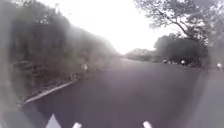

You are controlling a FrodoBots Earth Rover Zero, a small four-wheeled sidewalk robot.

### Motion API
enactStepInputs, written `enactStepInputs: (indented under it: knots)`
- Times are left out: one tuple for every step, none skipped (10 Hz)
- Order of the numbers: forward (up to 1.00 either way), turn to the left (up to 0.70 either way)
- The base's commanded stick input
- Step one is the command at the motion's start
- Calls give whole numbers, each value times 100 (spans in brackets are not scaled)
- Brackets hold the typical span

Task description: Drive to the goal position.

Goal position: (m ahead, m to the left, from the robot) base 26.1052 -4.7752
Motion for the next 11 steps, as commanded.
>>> enactStepInputs:
  knots:
    - [70, -35]
    - [70, -35]
    - [70, -35]
    - [70, -35]
    - [70, -35]
    - [70, -35]
    - [70, -35]
    - [70, -35]
    - [70, -35]
    - [70, -35]
    - [70, -6]
